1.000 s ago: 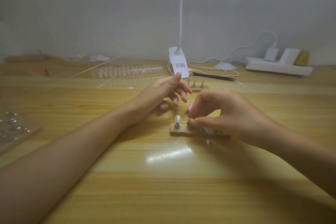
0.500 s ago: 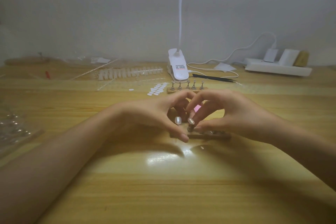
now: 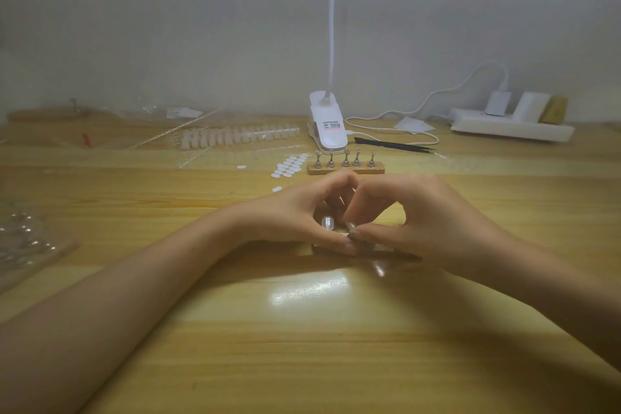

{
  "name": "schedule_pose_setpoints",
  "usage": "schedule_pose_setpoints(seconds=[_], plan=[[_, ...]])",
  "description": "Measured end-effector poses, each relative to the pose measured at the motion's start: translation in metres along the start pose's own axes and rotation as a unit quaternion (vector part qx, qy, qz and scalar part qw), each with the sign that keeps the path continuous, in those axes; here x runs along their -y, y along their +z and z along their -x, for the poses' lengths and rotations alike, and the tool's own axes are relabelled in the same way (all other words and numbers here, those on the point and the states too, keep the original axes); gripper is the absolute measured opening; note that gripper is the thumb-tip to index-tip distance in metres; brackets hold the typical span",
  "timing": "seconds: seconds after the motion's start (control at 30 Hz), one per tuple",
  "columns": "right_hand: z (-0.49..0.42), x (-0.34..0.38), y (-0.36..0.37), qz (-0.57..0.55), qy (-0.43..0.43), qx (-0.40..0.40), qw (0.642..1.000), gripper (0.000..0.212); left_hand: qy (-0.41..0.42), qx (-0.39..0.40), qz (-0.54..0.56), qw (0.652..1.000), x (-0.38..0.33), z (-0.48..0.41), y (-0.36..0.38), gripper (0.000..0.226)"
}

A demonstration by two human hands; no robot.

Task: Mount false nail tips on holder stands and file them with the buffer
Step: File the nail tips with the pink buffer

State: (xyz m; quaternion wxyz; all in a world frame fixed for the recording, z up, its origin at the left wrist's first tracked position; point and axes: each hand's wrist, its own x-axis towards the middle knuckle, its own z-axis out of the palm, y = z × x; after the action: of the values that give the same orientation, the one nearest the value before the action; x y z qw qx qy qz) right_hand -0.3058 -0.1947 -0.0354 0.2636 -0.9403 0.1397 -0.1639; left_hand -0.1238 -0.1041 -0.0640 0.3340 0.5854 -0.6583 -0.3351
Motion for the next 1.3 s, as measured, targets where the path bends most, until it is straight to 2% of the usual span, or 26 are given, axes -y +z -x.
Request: schedule_pose_setpoints(seconds=[0.13, 0.27, 0.47, 0.6, 0.73, 0.9, 1.0, 1.07, 1.13, 1.23, 1.3], plan=[[0.002, 0.001, 0.003, 0.082, -0.005, -0.033, 0.996, 0.01, 0.014, 0.0, 0.012, 1.0, 0.001, 0.001, 0.0, 0.049], [0.004, 0.001, 0.006, 0.115, -0.021, -0.043, 0.992, 0.014, 0.015, 0.008, 0.013, 1.0, 0.002, 0.0, 0.0, 0.047], [-0.001, 0.001, 0.007, 0.011, 0.0, -0.035, 0.999, 0.023, 0.032, -0.008, 0.011, 0.999, 0.002, 0.001, 0.002, 0.043], [-0.007, -0.004, 0.012, 0.009, 0.034, -0.025, 0.999, 0.016, 0.039, -0.004, 0.006, 0.999, 0.003, 0.001, 0.002, 0.038], [-0.013, -0.006, 0.013, -0.028, 0.067, 0.009, 0.997, 0.024, 0.041, -0.001, 0.008, 0.999, 0.004, 0.0, 0.002, 0.041], [-0.012, -0.007, 0.015, -0.05, 0.072, -0.003, 0.996, 0.025, 0.031, 0.027, 0.014, 0.999, 0.006, -0.002, -0.002, 0.061], [-0.014, -0.011, 0.008, -0.117, 0.054, -0.042, 0.991, 0.025, 0.027, 0.056, 0.052, 0.997, 0.003, -0.001, -0.008, 0.068], [-0.021, -0.022, -0.006, -0.145, 0.037, -0.086, 0.985, 0.025, 0.034, 0.016, 0.105, 0.994, 0.001, 0.0, -0.01, 0.062], [-0.028, -0.038, -0.021, -0.101, 0.039, -0.102, 0.989, 0.021, 0.041, -0.083, 0.12, 0.988, 0.001, -0.001, -0.011, 0.043], [-0.032, -0.066, -0.026, -0.025, 0.081, -0.07, 0.994, 0.01, 0.047, -0.229, -0.013, 0.972, 0.004, -0.006, -0.011, 0.012], [-0.031, -0.078, -0.02, -0.004, 0.097, -0.04, 0.994, 0.018, 0.022, -0.247, -0.135, 0.959, 0.008, -0.009, -0.01, 0.01]])
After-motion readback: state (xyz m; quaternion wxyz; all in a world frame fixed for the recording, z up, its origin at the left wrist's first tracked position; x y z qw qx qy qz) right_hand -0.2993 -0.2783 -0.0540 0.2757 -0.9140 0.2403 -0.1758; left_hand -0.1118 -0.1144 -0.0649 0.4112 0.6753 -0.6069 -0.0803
